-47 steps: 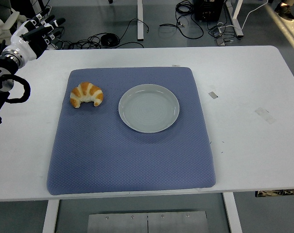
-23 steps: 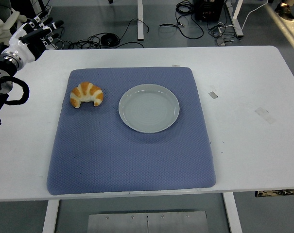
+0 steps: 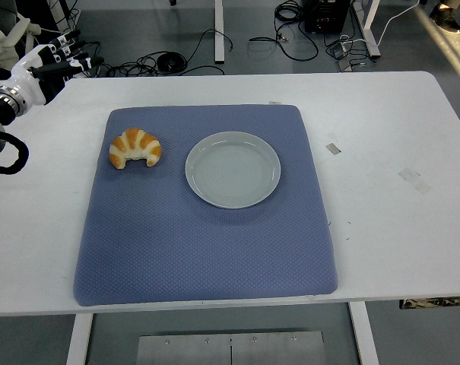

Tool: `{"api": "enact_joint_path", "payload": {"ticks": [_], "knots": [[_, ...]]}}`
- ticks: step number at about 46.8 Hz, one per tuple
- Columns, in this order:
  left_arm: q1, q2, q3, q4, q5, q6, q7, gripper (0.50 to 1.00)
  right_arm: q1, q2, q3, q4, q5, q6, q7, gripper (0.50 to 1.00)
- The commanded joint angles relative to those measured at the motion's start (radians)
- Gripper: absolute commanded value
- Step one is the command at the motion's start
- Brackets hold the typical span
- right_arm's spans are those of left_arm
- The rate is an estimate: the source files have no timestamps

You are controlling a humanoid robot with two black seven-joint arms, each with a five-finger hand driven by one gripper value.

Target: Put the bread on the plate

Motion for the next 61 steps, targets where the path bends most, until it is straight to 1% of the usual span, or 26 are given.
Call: {"api": "enact_joint_path", "payload": {"ticks": [1, 7, 11, 14, 27, 61], "knots": [[0.002, 0.0, 0.015, 0.001, 0.0, -0.002, 0.003, 0.984, 0.0, 0.0, 0.0, 0.0, 0.0, 0.0, 0.0, 1.0], [-0.001, 0.005, 0.029, -0.001, 0.012, -0.002, 0.009, 0.984, 0.0, 0.0, 0.0, 0.0, 0.0, 0.0, 0.0, 1.0], [-0.017, 0.008, 0.102, -0.001, 0.015, 0.0, 0.014, 0.984, 0.0, 0.0, 0.0, 0.0, 0.0, 0.0, 0.0, 1.0], [-0.038, 0.023, 0.129, -0.001, 0.015, 0.0, 0.014, 0.984, 0.0, 0.0, 0.0, 0.0, 0.0, 0.0, 0.0, 1.0], [-0.043, 0.034, 0.13, -0.002, 0.015, -0.011, 0.012, 0.984, 0.0, 0.0, 0.0, 0.0, 0.0, 0.0, 0.0, 1.0], [-0.055, 0.049, 0.138, -0.013, 0.015, -0.014, 0.018, 0.984, 0.0, 0.0, 0.0, 0.0, 0.0, 0.0, 0.0, 1.0]]}}
